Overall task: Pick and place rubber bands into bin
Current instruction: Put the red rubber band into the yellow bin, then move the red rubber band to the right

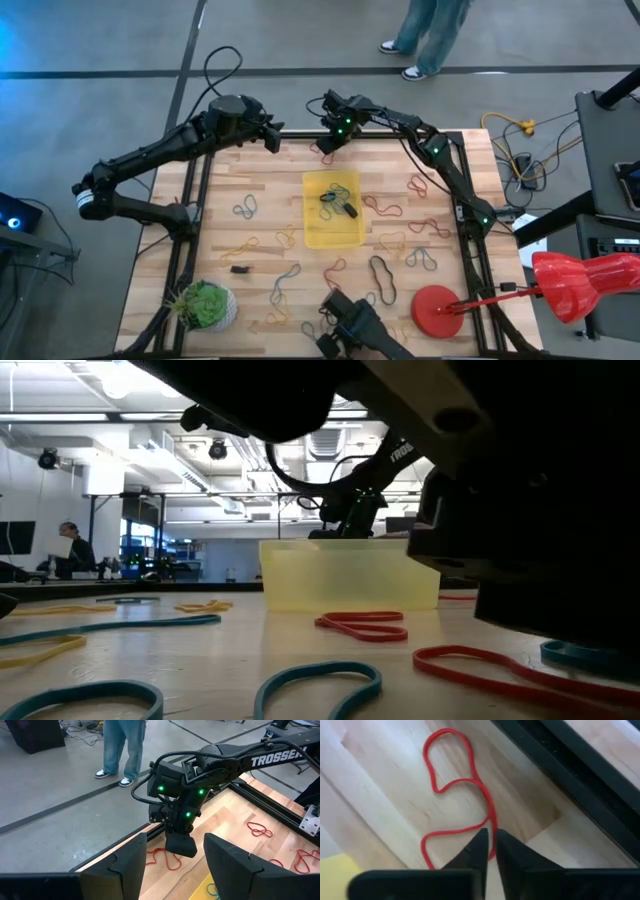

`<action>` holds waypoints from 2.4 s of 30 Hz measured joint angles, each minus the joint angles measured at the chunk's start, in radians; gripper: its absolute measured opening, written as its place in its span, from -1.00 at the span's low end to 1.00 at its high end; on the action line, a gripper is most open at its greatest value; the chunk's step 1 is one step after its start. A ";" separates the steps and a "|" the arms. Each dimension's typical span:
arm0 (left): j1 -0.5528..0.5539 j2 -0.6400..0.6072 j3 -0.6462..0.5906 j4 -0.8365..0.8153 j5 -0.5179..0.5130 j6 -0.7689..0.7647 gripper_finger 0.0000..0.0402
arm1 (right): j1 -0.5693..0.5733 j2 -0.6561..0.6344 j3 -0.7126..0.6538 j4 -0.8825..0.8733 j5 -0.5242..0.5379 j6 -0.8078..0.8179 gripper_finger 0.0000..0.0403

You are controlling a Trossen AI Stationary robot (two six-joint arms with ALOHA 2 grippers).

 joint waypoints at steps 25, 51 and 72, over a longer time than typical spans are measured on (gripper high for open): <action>0.002 0.000 0.000 0.002 -0.002 0.057 -0.09 | 0.001 -0.074 0.161 -0.249 0.080 -0.049 -0.96; 0.011 0.015 -0.002 0.033 0.024 0.048 -0.09 | 0.030 -0.004 0.146 -0.119 -0.131 -0.055 -0.25; 0.011 0.015 -0.012 0.077 0.024 0.048 -0.09 | -0.003 0.001 0.037 -0.013 -0.062 0.158 -0.19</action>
